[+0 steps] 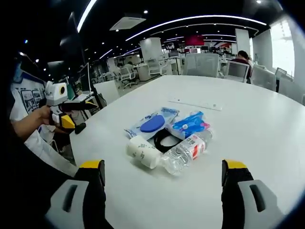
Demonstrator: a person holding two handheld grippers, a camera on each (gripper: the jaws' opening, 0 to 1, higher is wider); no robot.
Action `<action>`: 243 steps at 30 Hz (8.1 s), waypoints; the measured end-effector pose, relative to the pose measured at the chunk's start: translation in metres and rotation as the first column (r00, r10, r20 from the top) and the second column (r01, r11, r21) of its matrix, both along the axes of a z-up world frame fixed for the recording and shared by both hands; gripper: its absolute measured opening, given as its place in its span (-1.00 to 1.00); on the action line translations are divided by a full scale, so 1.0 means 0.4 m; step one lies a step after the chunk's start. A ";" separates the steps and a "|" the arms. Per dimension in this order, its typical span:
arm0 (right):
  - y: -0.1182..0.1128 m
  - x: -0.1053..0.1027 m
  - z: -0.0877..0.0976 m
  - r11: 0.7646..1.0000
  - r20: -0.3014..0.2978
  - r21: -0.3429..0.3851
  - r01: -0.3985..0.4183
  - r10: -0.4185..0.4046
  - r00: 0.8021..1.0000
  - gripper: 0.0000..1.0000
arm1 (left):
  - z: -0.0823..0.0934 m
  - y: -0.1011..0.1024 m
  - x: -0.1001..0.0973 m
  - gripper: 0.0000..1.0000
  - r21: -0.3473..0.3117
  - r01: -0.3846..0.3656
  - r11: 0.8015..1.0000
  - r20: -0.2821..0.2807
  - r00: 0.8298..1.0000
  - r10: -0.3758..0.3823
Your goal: Arrange the tabletop items into an orderly group along one side of the table until the central work area is clear of visible clutter.
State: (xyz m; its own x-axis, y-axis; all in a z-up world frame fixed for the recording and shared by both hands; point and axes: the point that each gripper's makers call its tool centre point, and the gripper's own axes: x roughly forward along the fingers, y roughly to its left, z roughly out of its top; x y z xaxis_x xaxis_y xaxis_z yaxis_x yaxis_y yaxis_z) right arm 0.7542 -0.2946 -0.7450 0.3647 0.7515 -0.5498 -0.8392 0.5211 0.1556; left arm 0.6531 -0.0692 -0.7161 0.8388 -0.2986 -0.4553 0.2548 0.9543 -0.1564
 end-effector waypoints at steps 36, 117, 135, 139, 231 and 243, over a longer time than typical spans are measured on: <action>-0.004 -0.004 0.004 1.000 0.002 -0.004 -0.009 0.009 1.000 0.97 | -0.012 0.011 -0.002 1.00 0.007 0.008 1.000 -0.008 1.000 -0.008; -0.011 0.118 0.014 0.992 -0.077 0.016 0.125 -0.124 0.989 0.58 | -0.026 -0.019 0.022 1.00 -0.007 0.023 1.000 -0.003 1.000 -0.023; 0.027 0.154 0.055 0.997 -0.040 0.024 0.076 -0.075 0.996 0.57 | -0.024 -0.024 0.039 0.95 0.002 -0.059 0.998 -0.018 0.998 0.059; 0.038 0.172 0.059 0.998 -0.017 0.010 0.062 -0.062 0.998 0.57 | -0.016 -0.025 0.038 0.87 0.012 -0.086 0.996 -0.013 0.996 0.086; 0.447 0.367 -0.036 0.850 0.135 -0.248 -0.464 0.505 0.852 -0.04 | -0.220 -0.025 0.145 -0.03 -0.105 -0.453 0.885 -0.228 0.878 0.422; 0.491 0.442 -0.096 0.850 0.120 -0.303 -0.431 0.482 0.868 -0.37 | -0.279 -0.006 0.162 -0.13 -0.147 -0.505 0.851 -0.286 0.845 0.452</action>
State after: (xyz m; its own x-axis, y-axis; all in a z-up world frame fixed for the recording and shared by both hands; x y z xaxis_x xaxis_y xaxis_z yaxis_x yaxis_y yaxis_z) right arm 0.9310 -0.0984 -0.7833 0.1291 0.6984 -0.7039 -0.9912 0.0711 -0.1112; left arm 0.7181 -0.0715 -0.8277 0.7791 0.0027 -0.6269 -0.2937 0.8850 -0.3612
